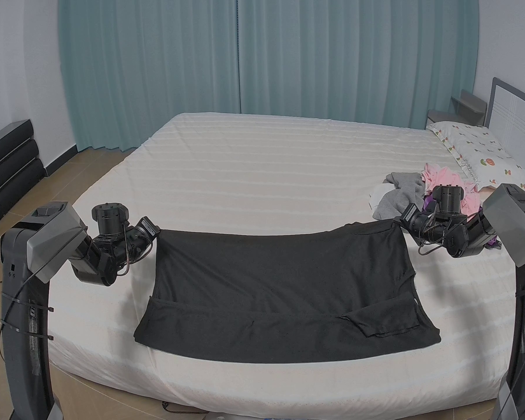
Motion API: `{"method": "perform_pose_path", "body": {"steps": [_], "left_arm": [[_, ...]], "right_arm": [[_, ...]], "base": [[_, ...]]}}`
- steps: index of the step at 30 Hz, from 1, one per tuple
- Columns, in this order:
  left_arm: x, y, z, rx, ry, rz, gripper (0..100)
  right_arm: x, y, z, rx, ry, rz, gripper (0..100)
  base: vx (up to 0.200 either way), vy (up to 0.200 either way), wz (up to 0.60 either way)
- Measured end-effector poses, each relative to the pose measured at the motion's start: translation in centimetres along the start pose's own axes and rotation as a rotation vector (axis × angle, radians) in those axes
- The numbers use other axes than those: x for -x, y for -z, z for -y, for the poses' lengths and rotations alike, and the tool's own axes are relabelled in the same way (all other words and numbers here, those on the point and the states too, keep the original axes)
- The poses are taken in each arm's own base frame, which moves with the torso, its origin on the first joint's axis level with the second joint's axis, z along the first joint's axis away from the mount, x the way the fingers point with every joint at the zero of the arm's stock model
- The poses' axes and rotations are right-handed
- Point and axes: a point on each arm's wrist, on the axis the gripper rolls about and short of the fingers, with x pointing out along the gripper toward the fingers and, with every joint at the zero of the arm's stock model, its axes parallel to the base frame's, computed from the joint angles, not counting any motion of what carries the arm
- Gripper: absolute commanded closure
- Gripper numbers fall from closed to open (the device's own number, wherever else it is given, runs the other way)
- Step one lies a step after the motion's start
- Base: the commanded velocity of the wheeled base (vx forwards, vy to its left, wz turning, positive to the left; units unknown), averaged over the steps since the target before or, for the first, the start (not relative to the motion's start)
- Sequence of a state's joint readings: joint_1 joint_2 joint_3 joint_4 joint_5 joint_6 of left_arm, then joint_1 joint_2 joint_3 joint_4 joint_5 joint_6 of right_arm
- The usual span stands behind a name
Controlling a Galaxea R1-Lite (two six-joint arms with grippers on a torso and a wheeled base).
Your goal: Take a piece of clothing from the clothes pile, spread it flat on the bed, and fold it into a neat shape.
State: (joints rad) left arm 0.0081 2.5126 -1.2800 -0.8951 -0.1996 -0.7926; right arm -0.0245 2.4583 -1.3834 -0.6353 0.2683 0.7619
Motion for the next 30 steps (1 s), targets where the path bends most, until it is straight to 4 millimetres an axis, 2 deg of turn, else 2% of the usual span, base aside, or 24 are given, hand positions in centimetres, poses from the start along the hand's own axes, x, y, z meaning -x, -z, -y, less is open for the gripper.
{"method": "perform_pose_path", "body": {"steps": [14,30], "left_arm": [[0.5,0.3,-0.2,-0.016,-0.007,-0.009,100],[3.6,1.1,0.0,-0.116,-0.009,-0.015,100]], "right_arm": [[1.1,0.5,1.3,-0.018,0.008,-0.06,100],[5.1,1.6,2.0,-0.018,-0.026,-0.165,100]], "base": [[0.0,0.0,0.0],[0.0,0.0,0.0]]}}
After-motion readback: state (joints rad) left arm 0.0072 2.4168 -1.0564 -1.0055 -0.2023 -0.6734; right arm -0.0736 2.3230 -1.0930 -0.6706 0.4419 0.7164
